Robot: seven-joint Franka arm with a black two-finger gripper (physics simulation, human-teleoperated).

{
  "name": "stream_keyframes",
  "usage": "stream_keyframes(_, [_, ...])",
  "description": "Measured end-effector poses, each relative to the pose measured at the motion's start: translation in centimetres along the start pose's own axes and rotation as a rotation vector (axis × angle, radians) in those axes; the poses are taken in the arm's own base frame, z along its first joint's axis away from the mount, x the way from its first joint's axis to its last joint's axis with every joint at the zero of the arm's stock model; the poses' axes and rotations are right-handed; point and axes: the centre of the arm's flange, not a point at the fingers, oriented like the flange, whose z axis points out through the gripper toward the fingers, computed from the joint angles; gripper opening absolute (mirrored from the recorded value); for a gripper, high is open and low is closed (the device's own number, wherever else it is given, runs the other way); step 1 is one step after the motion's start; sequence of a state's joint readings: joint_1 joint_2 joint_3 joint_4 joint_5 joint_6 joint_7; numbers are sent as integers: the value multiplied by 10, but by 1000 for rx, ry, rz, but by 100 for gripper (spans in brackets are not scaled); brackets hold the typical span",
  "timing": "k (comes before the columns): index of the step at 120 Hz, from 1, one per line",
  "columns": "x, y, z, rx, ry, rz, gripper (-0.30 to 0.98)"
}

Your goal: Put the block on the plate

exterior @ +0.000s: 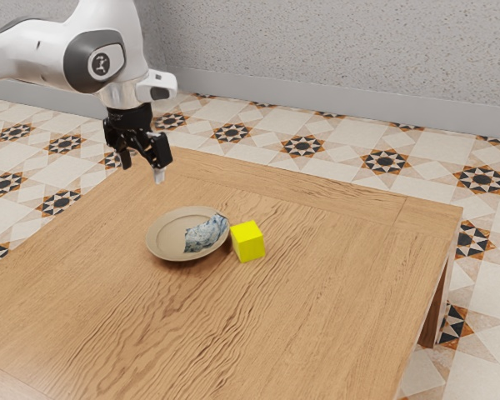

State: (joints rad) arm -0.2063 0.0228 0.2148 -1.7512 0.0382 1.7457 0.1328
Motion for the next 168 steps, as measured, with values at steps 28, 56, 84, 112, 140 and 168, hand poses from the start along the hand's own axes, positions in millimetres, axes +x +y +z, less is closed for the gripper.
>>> stream_keyframes(28, [20, 1, 30, 8, -40, 23, 69])
stream_keyframes(56, [77, 87, 81, 13, -67, 183, 69])
stream_keyframes(84, [142, 123, 138, -36, -18, 310, 69])
stream_keyframes(112, [198, 131, 177, -90, 66, 451, 69])
stream_keyframes(140, [212, 101, 197, -5, 81, 506, 69])
stream_keyframes(168, [209, 94, 218, 5, 51, 534, 69])
